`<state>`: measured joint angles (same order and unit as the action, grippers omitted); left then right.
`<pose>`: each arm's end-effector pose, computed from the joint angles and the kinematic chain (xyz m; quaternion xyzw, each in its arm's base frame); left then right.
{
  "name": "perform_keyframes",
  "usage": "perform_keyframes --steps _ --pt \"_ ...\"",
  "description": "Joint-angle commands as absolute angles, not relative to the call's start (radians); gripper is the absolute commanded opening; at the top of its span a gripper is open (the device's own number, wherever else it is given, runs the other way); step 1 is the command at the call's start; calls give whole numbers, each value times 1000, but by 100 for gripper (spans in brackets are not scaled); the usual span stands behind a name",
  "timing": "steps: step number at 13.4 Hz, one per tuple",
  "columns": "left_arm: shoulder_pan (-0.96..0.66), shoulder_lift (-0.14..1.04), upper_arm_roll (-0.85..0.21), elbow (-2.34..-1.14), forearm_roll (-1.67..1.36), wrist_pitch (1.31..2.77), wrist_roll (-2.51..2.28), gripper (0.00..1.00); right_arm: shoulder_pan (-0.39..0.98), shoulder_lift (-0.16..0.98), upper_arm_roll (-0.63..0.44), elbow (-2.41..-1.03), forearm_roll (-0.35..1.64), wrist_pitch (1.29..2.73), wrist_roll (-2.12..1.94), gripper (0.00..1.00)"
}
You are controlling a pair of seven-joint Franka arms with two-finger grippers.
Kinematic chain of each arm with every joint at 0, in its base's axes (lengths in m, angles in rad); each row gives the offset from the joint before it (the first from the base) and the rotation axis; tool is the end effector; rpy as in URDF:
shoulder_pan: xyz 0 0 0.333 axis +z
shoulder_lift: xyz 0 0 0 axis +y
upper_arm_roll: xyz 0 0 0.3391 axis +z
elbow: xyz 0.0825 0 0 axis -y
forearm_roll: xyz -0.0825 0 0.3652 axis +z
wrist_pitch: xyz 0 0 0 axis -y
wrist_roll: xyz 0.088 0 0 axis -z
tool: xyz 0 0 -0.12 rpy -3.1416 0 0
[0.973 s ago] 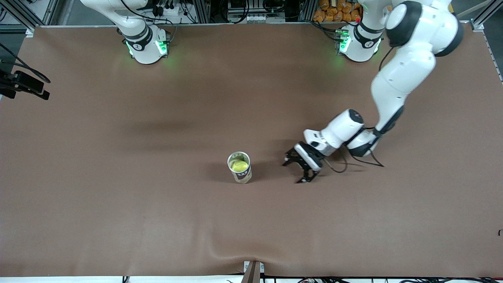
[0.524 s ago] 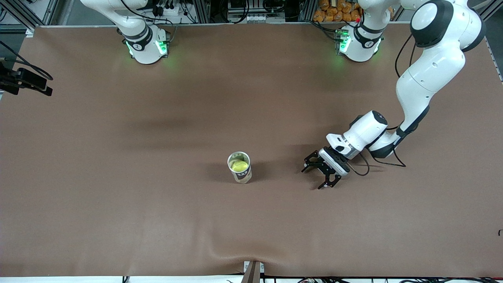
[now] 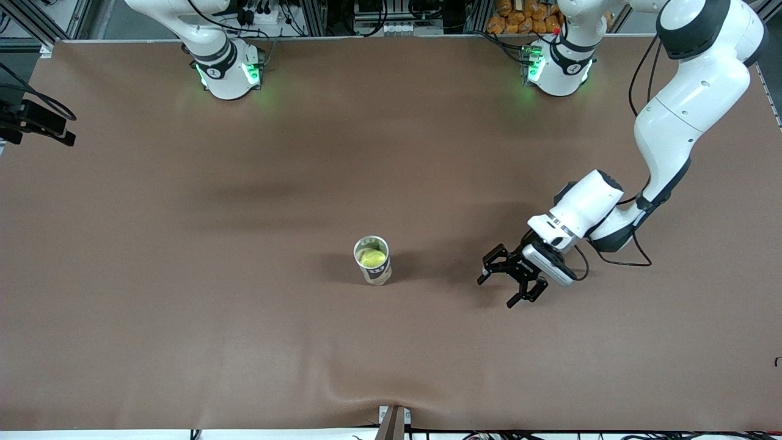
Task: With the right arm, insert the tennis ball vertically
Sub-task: 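Lower the can upright onto the table and open the left gripper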
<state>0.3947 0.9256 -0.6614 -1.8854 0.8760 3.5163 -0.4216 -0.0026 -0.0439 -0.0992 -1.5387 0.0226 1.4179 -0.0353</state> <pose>0.6341 -0.1883 0.2444 0.8524 -0.1607 0.4001 0.2958 0.5016 -0.0496 0.6589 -0.9987 0.0318 0.0375 0.0160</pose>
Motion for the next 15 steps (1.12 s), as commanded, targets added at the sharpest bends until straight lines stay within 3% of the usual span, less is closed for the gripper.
perform_keyframes --steps 1,5,10,15 --pt "435 890 -731 -1867 888 3392 -504 100 3 -48 -98 -1525 34 1404 -14 100" --pt "440 815 -807 -1804 877 3161 -613 100 20 -48 -97 -1520 29 1407 -17 100" --pt "500 782 -977 -1683 792 2733 -635 100 9 -46 -101 -1523 23 1411 -26 100" --pt "555 781 -1185 -1528 762 2129 -640 100 11 -48 -101 -1523 25 1411 -25 100"
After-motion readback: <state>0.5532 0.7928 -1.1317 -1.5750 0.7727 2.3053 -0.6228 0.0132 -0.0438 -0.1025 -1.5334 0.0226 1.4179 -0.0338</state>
